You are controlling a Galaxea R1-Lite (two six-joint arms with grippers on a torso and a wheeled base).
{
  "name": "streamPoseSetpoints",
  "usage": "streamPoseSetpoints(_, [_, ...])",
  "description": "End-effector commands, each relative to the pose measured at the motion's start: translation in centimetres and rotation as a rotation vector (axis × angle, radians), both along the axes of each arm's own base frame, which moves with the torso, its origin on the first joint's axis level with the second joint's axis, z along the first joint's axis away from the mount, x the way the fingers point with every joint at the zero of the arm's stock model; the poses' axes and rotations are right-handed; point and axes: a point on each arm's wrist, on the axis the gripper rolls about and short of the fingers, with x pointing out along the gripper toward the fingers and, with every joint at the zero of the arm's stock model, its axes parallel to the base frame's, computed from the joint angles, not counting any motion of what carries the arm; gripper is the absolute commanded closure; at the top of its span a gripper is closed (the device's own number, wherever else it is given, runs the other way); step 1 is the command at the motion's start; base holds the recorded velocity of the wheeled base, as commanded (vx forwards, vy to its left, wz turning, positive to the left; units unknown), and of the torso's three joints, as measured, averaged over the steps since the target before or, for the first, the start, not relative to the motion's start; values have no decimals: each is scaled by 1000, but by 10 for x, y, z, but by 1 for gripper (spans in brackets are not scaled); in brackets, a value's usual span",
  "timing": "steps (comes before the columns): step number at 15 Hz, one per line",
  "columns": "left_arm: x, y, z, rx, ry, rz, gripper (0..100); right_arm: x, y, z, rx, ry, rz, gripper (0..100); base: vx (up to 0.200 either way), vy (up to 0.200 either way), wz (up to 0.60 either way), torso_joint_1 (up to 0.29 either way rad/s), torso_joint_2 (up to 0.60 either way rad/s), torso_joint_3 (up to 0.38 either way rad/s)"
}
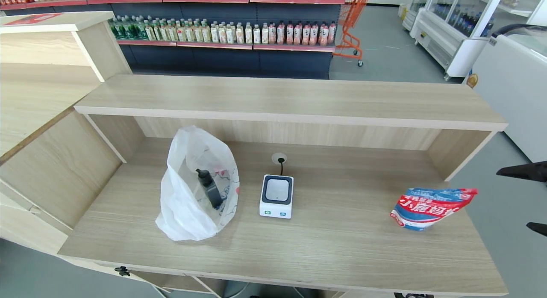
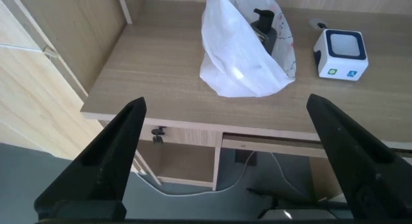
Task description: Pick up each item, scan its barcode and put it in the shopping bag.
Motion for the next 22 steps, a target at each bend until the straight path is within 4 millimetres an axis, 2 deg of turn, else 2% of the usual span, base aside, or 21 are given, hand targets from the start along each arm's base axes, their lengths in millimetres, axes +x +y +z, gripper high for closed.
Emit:
streamPoseSetpoints(1, [0, 0, 0, -1, 0, 0, 0, 3, -4, -4, 8, 22, -24, 0, 0, -200, 0, 12, 7, 7])
streamPoseSetpoints(4, [0, 0, 0, 0, 0, 1, 0, 7, -13, -15, 39, 74, -93, 0, 0, -200, 0, 17, 7, -4])
streamPoseSetpoints(7, [0, 0, 0, 0, 0, 1, 0, 6, -13, -18, 109, 118, -135, 0, 0, 0, 0, 0, 0, 0])
streamPoseSetpoints(9, [0, 0, 0, 0, 0, 1, 0, 14, -13, -23, 157, 151, -153, 0, 0, 0, 0, 0, 0, 0])
streamPoseSetpoints(11, [0, 0, 0, 0, 0, 1, 0, 40, -17, -37, 157, 231, -256, 0, 0, 0, 0, 0, 0, 0])
streamPoseSetpoints(14, [0, 0, 0, 0, 0, 1, 0, 63, -22, -55, 152, 306, -280, 0, 0, 0, 0, 0, 0, 0])
streamPoseSetpoints(15, [0, 0, 0, 0, 0, 1, 0, 80, -20, -62, 157, 294, -272, 0, 0, 0, 0, 0, 0, 0])
streamPoseSetpoints(16, [0, 0, 0, 0, 0, 0, 0, 91, -16, -66, 160, 277, -271, 0, 0, 0, 0, 0, 0, 0])
streamPoseSetpoints(17, [0, 0, 0, 0, 0, 0, 0, 113, -9, -77, 137, 268, -265, 0, 0, 0, 0, 0, 0, 0])
streamPoseSetpoints(22, [0, 0, 0, 0, 0, 0, 0, 150, 31, -102, 90, 299, -150, 0, 0, 0, 0, 0, 0, 0])
